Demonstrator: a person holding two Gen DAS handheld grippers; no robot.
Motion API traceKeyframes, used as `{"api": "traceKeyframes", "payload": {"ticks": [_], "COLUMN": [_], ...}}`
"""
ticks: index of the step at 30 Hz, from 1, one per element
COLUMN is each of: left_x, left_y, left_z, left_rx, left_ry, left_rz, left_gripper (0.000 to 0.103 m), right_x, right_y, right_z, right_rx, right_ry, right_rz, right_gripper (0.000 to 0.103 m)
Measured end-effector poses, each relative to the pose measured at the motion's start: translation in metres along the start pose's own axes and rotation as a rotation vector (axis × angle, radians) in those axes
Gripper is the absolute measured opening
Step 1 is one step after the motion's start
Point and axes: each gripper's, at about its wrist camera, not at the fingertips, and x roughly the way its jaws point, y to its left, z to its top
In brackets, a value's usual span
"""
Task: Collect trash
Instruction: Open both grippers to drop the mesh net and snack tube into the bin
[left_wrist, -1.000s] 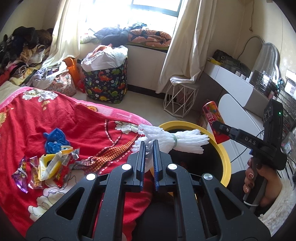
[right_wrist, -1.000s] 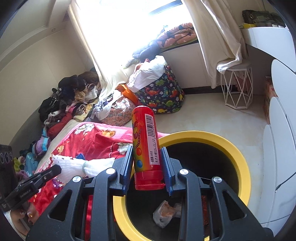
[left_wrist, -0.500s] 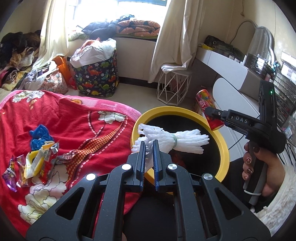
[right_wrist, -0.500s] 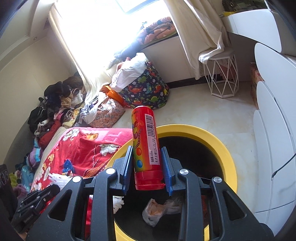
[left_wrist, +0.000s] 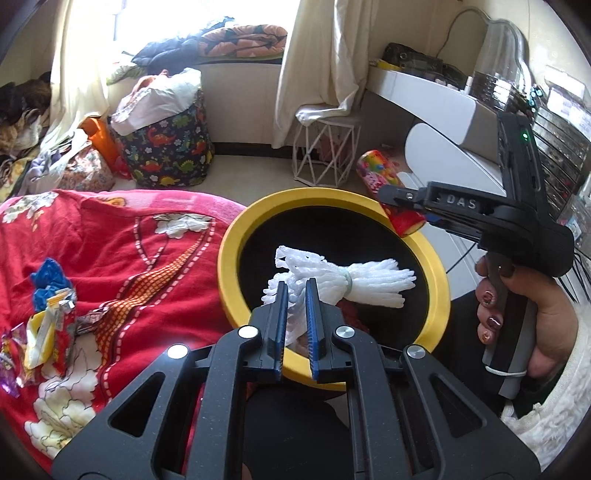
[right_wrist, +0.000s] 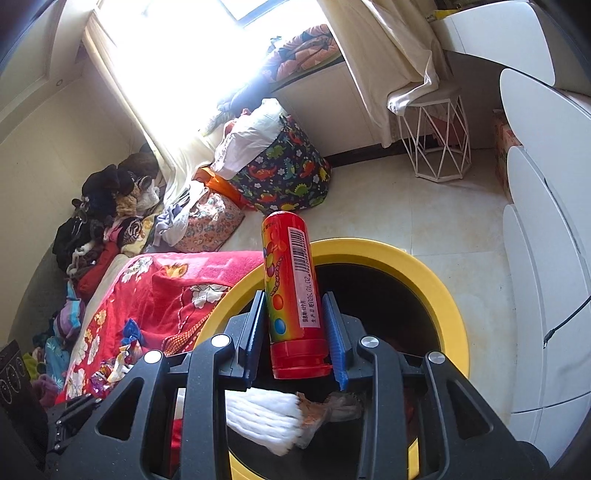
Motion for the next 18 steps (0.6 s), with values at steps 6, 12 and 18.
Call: {"api": "traceKeyframes", "payload": {"ticks": [6, 12, 18], "left_x": [-0.003, -0.014, -0.022], "left_y": [0.009, 0.023, 0.035], "left_z": [-0.004, -0.006, -0.005], "left_rx": [-0.074, -0.151, -0.181], "left_ry": [-0.042, -0.086, -0.094], "left_rz": [-0.025, 0.027, 0.077], "left_gripper": [0.075, 0.093, 0.093], "right_x": [0.0, 0.004, 0.003], "right_y": [0.001, 0.009, 0.022], "right_z": [-0.001, -0.005, -0.008], "right_rx": [-0.001, -0.037, -0.1], "right_ry": [-0.023, -0.017, -0.026], "right_rz": [-0.027, -0.047, -0.053], "right_gripper": [0.061, 0.07, 0.074]}}
